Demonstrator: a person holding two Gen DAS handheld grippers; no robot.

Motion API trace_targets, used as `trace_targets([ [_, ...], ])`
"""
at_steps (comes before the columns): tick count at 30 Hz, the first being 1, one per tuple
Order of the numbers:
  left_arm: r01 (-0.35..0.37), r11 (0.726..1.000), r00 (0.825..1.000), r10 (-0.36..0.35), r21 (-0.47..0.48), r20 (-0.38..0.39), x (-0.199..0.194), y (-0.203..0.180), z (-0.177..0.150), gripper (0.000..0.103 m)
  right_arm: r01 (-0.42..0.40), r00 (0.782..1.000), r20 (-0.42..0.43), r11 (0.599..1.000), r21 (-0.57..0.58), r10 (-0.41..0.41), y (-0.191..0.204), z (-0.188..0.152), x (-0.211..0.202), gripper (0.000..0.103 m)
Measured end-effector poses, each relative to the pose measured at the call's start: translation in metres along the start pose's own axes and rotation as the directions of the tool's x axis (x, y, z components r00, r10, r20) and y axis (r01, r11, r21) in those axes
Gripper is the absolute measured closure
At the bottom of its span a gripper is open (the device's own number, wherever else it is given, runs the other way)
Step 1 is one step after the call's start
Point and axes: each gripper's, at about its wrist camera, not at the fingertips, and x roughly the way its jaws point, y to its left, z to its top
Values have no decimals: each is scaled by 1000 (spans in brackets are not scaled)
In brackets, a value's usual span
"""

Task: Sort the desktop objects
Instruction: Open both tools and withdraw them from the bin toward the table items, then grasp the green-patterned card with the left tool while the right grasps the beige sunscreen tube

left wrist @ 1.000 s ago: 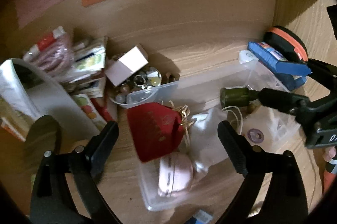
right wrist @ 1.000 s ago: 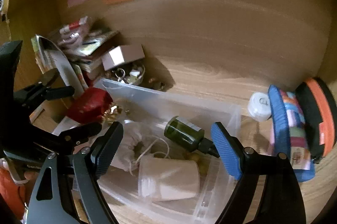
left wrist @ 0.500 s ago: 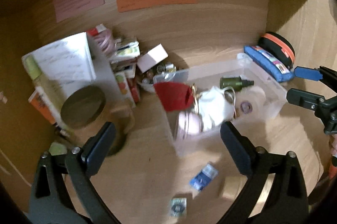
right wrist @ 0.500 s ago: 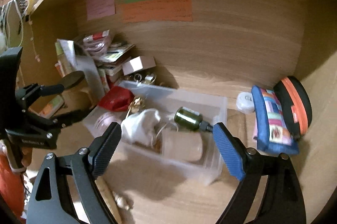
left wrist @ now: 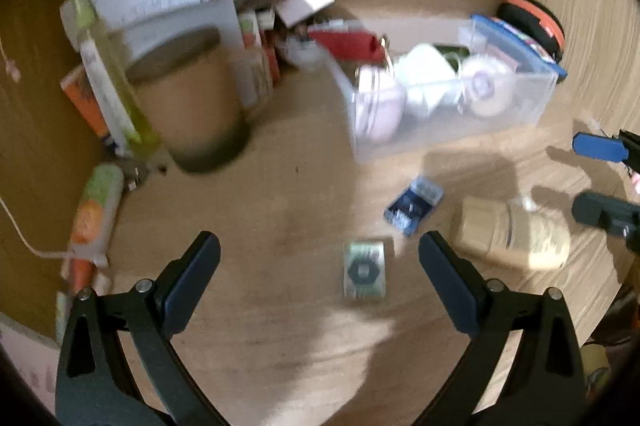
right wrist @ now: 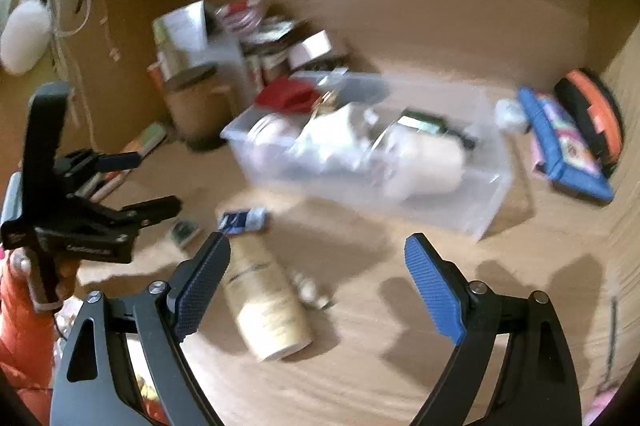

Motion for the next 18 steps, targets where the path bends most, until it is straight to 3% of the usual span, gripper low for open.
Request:
trace_targets([
  [6,34,999,999,-34,-21,-30,7,1,-17,2,-65,996,-70,996,-62,61,19,-17,14,19],
  [9,42,999,999,-43,-27,-20,8,1,-19,4,-77,992,-106,993,-87,68,22,-20,21,31],
  [13,69,998,996,-69,-16,-47,13,-1,-20,24,-89,986,-153,990,-109,72,23,-23,28,45],
  [18,101,995,992,-102,-17,-69,20,-1,-20,32,-80,980,-191,984,-159,49,28,-23,38,50],
])
